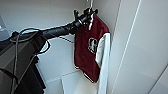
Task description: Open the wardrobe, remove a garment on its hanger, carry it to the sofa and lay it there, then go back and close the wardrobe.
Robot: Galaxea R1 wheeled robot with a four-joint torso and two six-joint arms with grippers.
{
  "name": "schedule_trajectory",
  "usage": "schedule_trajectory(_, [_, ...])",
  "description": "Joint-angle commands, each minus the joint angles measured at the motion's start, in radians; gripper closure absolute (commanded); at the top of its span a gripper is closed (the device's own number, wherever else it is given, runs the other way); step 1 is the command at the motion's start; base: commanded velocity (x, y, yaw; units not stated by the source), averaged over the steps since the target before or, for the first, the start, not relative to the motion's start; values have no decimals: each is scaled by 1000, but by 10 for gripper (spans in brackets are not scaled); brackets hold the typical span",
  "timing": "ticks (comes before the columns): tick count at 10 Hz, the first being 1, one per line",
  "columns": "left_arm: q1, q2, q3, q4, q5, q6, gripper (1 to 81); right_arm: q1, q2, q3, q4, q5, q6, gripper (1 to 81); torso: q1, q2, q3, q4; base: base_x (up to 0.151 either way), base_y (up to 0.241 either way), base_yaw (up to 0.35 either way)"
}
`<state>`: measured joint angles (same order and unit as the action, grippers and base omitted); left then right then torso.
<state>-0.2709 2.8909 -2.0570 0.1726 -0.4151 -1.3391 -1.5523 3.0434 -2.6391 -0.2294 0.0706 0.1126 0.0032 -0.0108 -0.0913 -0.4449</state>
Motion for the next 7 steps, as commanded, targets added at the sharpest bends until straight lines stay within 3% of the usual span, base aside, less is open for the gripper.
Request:
schedule_trajectory(1, [-245,-31,61,125,21,26,811,37,-1,10,-2,-49,1,10,0,0,0,97,0,0,0])
schedule_trajectory(2, [-250,-30,74,159,44,26,811,39,-1,10,-4,-49,1,10,0,0,0,119,0,0,0])
schedule_trajectory(6, [-253,-45,99,230,83,26,811,39,-5,5,-1,-31,1,10,0,0,0,254,0,0,0])
schedule_trajectory(7, [-254,-47,115,239,119,26,811,40,-6,4,-1,-31,1,10,0,0,0,189,0,0,0])
